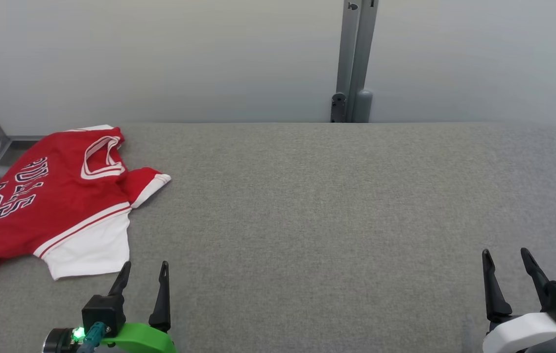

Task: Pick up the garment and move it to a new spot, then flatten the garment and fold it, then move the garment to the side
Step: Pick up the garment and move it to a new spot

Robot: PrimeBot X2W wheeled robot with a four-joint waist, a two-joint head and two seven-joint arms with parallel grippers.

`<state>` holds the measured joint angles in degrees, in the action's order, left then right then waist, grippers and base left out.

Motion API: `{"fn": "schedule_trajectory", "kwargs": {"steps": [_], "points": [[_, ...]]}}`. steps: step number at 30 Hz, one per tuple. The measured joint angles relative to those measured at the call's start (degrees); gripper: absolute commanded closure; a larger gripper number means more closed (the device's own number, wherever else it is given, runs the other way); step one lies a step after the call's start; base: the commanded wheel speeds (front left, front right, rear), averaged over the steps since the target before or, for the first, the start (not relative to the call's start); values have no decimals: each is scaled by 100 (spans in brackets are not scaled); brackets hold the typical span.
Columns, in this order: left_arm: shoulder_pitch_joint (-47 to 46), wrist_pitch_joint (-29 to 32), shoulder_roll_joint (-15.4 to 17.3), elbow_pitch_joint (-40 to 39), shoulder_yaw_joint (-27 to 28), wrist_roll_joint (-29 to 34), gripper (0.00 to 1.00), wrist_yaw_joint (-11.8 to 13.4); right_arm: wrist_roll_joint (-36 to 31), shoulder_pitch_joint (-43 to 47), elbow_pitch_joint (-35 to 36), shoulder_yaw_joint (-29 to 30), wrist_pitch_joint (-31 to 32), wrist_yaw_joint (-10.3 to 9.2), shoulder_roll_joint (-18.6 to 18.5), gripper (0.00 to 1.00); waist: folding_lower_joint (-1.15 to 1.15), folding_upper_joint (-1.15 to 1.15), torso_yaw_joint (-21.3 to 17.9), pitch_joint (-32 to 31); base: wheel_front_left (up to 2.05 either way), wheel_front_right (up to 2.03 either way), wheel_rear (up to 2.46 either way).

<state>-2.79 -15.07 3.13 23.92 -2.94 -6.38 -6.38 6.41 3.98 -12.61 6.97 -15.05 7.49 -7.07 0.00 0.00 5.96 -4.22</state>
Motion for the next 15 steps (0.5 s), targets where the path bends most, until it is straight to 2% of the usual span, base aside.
{"fn": "schedule_trajectory", "kwargs": {"steps": [15], "points": [[115,-7,156,11,215,86,0,-11,30,-92,-38,-259,-1,0,200,0,0,0,1406,-64,0,0,0]]}}
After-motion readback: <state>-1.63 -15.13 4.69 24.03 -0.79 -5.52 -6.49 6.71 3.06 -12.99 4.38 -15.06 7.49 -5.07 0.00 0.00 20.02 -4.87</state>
